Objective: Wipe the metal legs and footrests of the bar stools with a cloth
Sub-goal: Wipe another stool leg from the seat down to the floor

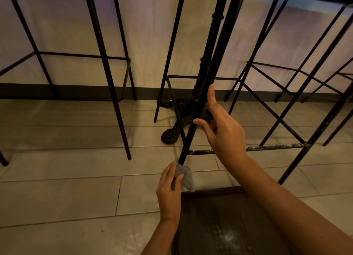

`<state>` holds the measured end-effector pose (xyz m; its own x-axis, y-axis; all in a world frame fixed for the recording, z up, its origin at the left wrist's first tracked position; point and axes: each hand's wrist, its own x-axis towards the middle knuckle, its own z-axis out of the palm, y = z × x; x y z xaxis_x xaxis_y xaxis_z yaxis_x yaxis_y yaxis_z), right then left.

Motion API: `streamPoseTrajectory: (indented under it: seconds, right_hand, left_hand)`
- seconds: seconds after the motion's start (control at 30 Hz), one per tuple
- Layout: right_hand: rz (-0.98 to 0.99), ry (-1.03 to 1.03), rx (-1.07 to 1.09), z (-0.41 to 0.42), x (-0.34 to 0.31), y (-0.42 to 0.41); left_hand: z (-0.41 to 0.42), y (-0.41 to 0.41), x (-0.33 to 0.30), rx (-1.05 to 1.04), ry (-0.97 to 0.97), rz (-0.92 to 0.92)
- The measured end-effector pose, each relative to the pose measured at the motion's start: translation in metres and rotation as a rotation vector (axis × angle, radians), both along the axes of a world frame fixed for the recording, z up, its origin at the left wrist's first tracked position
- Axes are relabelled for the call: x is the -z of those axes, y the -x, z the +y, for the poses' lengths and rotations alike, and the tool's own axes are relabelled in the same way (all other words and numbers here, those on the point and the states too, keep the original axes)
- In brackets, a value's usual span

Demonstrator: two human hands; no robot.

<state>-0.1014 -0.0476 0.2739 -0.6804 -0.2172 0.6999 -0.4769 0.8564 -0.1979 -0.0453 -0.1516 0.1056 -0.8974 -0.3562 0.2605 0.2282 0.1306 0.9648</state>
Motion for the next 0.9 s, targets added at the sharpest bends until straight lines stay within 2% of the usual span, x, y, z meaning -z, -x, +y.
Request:
streamPoseTrajectory:
  seconds: [0.2,0.43,0.63,0.77,0.9]
  right_hand:
    - [-0.005,0.005,-0.002,-0.001,0.000,-0.001]
    - [0.003,0.006,-0.002,0.000,0.001,0.001]
    - [0.012,0.024,-0.010,-0.001,0.005,0.001]
    - [0.008,0.018,-0.008,0.000,0.005,0.002]
    - [-0.008,0.025,-0.024,0.000,0.004,0.000]
  left_hand:
    - [-0.005,-0.007,0.017,0.000,0.016,-0.106]
    - [0.002,0.002,0.000,0.002,-0.046,-0.046]
    - [-0.005,-0.009,0.022,0.006,0.042,-0.133]
    - [-0.010,-0.010,0.027,0.036,-0.020,-0.202]
    - [-0.016,-0.012,0.022,0.047,-0.033,-0.191]
